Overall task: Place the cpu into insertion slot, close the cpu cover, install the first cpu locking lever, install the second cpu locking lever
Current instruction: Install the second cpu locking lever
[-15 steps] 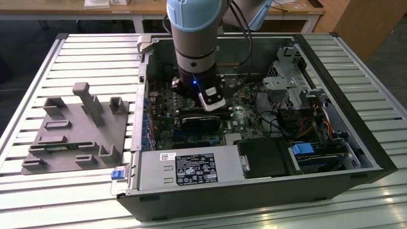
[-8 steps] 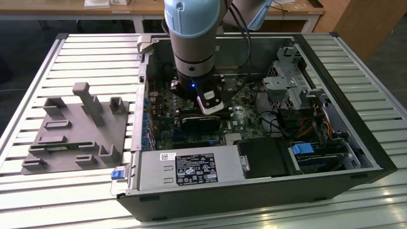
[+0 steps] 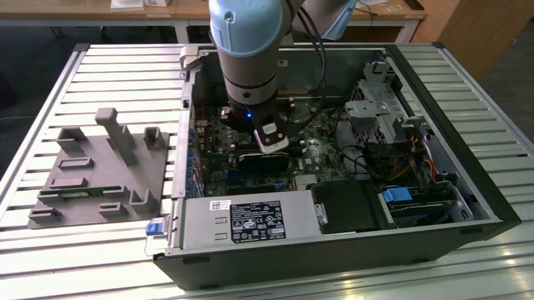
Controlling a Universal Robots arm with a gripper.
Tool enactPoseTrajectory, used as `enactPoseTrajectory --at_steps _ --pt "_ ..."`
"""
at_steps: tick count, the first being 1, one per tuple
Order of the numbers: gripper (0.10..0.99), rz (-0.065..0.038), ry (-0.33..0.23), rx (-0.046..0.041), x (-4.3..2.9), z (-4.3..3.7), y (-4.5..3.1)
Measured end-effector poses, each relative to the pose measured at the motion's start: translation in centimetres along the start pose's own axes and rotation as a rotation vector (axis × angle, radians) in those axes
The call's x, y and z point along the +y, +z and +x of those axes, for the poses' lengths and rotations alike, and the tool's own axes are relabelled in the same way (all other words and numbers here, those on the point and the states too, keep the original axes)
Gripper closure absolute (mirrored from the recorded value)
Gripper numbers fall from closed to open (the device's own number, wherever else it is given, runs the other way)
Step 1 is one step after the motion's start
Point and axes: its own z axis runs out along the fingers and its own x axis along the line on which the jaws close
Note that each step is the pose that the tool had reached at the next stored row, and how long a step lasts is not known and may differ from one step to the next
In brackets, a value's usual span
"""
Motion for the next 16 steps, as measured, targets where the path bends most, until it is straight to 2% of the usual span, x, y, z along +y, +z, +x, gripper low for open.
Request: enactPoseTrajectory --at_steps 6,16 --pt "0.984 -0.001 0.004 -0.0007 -0.08 0.37 0.29" --pt "0.984 -0.001 0.004 -0.0008 0.38 0.72 0.71"
